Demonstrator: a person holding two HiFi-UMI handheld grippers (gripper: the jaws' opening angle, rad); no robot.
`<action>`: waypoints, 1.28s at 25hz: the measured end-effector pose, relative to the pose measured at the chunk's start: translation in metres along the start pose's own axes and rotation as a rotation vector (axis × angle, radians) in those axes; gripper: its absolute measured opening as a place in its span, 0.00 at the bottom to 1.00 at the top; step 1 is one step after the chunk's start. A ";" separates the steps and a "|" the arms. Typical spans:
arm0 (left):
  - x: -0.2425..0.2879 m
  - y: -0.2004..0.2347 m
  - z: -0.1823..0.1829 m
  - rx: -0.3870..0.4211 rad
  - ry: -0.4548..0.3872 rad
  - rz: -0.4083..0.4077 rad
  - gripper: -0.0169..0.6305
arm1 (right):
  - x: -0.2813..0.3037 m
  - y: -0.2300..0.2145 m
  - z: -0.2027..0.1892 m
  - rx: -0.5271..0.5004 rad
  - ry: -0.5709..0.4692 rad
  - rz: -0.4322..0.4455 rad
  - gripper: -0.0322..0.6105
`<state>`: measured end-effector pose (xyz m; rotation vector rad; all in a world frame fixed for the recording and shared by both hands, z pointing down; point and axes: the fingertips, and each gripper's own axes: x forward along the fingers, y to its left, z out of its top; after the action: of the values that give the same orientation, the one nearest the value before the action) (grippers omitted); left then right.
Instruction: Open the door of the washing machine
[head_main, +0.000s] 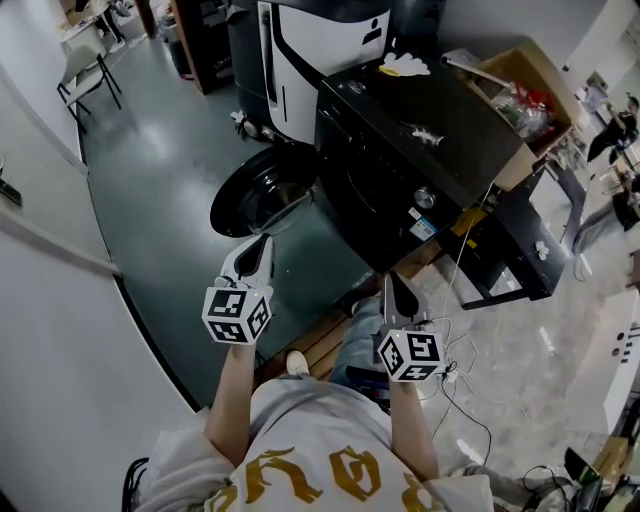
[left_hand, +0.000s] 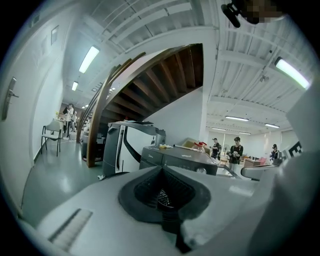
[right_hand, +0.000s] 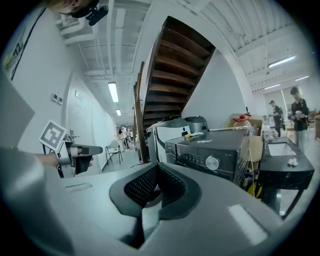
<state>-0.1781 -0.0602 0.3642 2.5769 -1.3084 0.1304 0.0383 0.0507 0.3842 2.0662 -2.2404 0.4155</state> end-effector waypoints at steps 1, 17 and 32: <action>0.001 -0.001 -0.002 -0.001 0.011 0.001 0.04 | 0.000 0.000 0.001 0.000 0.000 0.000 0.08; 0.011 -0.006 -0.001 -0.053 0.023 -0.034 0.04 | 0.001 0.001 0.008 -0.019 -0.006 0.026 0.08; 0.029 0.008 -0.021 -0.028 0.069 -0.039 0.04 | 0.012 -0.004 -0.006 -0.012 0.026 0.005 0.08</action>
<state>-0.1664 -0.0822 0.3911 2.5492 -1.2268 0.1909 0.0400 0.0402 0.3932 2.0374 -2.2284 0.4262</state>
